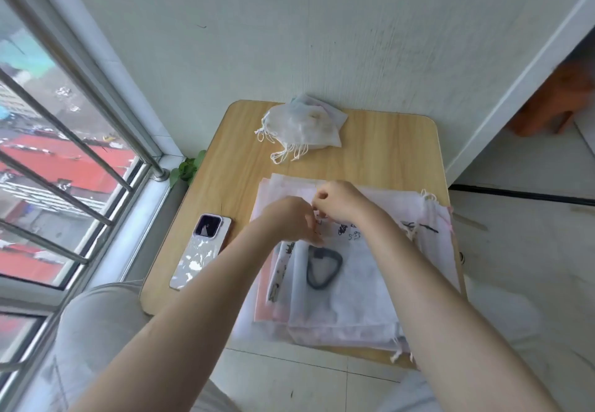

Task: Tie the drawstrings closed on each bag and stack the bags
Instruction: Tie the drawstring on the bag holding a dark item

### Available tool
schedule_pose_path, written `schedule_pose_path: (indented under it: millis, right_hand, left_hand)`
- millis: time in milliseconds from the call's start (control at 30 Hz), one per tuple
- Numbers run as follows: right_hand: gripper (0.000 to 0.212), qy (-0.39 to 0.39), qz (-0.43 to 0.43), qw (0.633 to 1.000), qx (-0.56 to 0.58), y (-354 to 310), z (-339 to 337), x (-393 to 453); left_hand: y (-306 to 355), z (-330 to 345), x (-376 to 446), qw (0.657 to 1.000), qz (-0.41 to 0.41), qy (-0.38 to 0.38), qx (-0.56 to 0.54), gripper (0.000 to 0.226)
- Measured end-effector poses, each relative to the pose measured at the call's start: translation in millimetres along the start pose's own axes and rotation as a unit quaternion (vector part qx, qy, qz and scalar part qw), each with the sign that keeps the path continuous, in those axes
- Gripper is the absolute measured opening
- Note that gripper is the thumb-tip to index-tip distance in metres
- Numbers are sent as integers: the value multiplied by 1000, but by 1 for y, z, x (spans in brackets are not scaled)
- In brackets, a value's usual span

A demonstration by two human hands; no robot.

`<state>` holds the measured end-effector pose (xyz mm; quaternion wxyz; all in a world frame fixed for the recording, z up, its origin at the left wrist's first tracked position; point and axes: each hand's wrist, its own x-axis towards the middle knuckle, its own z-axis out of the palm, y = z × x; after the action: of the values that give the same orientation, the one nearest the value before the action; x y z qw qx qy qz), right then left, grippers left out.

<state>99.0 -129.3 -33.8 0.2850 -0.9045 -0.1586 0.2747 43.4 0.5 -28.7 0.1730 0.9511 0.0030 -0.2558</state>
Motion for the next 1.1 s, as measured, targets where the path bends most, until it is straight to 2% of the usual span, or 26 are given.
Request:
schedule_pose_path:
  millis: [133,267,333,433,500,567,633,700,733,767,800,867,933,1033,1100]
  right_hand:
    - [21,7,0,1000,-23,5,8,-17]
    - [24,0,-3,999,-54,16,8,-26]
    - [17,-10,0,995,-98,16,7,-28]
    - [37,19,17,981,-191,12,7,-29]
    - [46,75,34,973,-214,8,8,-26]
    - [49,118,64,972,-191,5,9,-23]
    - [48,128,99,975,-151,1,9,-21]
    - [34,114,104,979,-136,-3,10,-21]
    - [20,99,99,981,-137,-6,12,-20]
    - [14,84,95,983,-133,-7,14,-20]
    - [17,72,93,985,-130,-10,17,-19]
    - [10,62,80,987,-126,-14,25,-17]
    - [13,73,46,989,-118,-19,30,-15]
    - [6,105,-46,991,-75,-26,34,-15]
    - [5,87,-80,993,-24,-31,36,-17]
  left_hand:
    - [5,13,-3,997,-11,60,48,22]
    - [-6,17,-12,992,-46,116,-34,12]
    - [-16,19,-18,984,-64,152,-65,10]
    - [-31,21,-25,973,-71,190,-111,9]
    - [-41,17,-31,970,-73,192,-128,7]
    - [-53,8,-40,974,-76,152,-146,10]
    - [-66,-1,-50,988,-67,33,-132,15]
    - [-76,-8,-60,989,-64,-109,-73,18]
    - [-80,-10,-63,985,-68,-149,-53,21]
    - [-81,-11,-62,984,-69,-159,-48,24]
    - [-81,-11,-60,986,-68,-139,-59,28]
    - [-78,-9,-55,989,-75,-44,-117,36]
    - [-71,-7,-47,972,-96,54,-207,44]
    - [-62,-2,-42,923,-142,108,-342,58]
    - [-58,2,-41,869,-166,119,-451,56]
